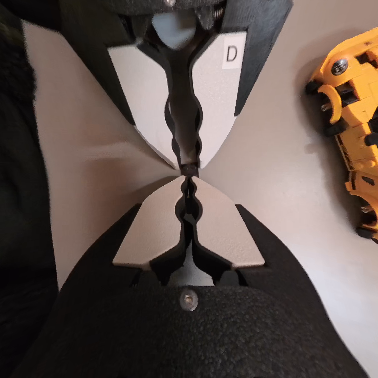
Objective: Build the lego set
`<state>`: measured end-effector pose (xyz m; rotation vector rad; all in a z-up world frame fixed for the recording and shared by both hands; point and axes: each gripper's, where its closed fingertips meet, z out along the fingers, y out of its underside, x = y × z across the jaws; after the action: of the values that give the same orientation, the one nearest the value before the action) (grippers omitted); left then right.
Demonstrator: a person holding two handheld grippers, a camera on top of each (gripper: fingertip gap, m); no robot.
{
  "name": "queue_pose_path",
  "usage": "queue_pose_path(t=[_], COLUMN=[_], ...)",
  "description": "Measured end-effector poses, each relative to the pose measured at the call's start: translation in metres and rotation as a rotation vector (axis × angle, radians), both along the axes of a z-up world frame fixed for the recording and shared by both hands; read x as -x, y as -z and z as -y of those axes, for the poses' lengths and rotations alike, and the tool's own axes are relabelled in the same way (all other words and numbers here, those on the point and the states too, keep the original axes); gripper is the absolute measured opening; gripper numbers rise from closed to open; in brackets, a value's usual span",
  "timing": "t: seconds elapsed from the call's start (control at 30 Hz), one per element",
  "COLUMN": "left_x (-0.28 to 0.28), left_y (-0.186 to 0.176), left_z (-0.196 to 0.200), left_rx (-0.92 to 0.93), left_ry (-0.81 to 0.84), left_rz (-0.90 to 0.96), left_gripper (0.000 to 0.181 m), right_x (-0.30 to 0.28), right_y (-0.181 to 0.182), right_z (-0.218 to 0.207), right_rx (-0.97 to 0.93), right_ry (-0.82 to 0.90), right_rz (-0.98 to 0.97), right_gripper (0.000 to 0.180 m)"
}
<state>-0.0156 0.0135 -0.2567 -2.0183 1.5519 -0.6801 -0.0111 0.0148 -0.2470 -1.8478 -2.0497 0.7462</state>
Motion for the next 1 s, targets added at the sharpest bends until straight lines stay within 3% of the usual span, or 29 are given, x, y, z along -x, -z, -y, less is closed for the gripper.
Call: queue_pose_path(t=[0.13,0.63,1.0], left_x=[0.0,-0.001,-0.001], left_y=[0.0,0.0,0.0], left_z=[0.0,0.0,0.0], left_rx=[0.005,0.002,0.002], left_ry=[-0.002,-0.004,-0.005], left_rz=[0.002,0.0,-0.002], left_gripper=[0.016,0.016,0.016], right_x=[-0.004,-0.011,-0.009], right_y=[-0.015,0.004,0.004], right_z=[-0.005,-0.003,-0.004], right_rx=[-0.037,-0.064,-0.199], right_ry=[0.031,0.061,0.02], right_rz=[-0.082,-0.025,-0.052], right_gripper=[0.0,0.0,0.0])
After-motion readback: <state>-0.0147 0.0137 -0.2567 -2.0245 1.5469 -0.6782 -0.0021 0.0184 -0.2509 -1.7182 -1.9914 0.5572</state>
